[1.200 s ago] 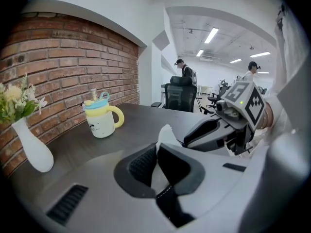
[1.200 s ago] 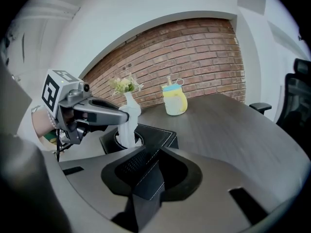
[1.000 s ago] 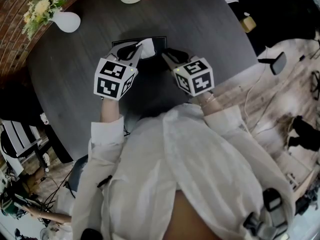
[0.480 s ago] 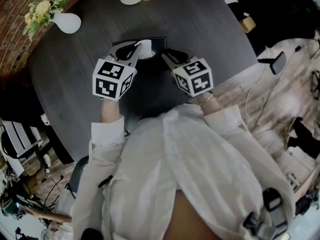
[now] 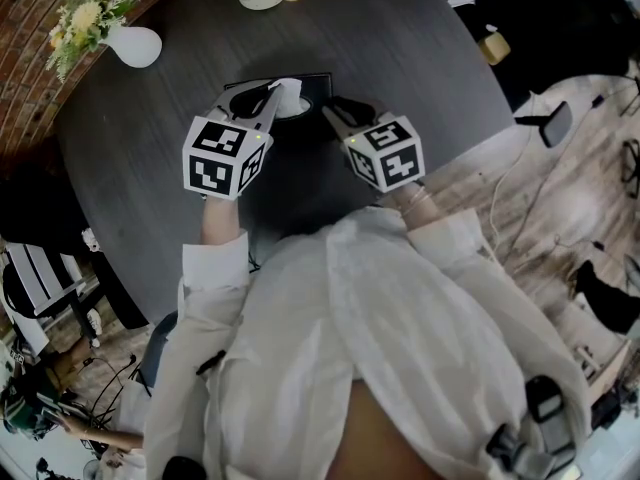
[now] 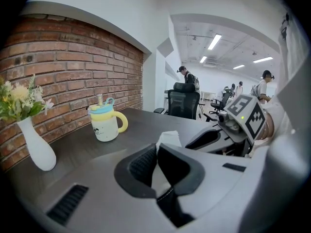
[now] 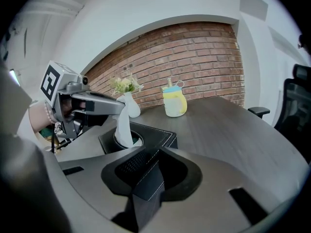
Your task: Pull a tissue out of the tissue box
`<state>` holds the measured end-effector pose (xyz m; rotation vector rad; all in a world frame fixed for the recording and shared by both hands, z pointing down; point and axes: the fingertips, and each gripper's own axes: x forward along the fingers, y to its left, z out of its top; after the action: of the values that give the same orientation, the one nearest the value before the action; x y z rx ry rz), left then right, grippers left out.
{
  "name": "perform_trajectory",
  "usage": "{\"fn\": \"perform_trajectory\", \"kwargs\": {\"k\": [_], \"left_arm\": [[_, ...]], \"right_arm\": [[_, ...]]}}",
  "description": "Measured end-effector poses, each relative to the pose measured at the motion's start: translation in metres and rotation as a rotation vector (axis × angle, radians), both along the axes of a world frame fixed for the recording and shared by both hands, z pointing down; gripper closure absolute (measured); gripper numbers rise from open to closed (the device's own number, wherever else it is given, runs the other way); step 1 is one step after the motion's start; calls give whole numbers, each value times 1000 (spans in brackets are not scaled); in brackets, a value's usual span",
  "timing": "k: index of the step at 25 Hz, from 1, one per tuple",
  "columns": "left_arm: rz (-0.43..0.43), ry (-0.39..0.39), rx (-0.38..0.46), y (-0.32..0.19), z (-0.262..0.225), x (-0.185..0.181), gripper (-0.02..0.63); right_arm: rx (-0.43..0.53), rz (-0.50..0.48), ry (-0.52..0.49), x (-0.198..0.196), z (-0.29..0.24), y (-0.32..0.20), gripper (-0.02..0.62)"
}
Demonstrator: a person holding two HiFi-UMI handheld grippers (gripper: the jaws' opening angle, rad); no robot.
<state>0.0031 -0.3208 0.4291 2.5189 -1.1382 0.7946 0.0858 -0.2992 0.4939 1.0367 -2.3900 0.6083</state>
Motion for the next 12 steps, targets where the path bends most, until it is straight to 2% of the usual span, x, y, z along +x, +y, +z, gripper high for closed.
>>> {"fn": "perform_trajectory", "kwargs": {"k": [12], "left_arm": [[-1,12,2,-5,-5,-2,595]], "right_arm": [[3,-3,15,0,0,-1,517]]}}
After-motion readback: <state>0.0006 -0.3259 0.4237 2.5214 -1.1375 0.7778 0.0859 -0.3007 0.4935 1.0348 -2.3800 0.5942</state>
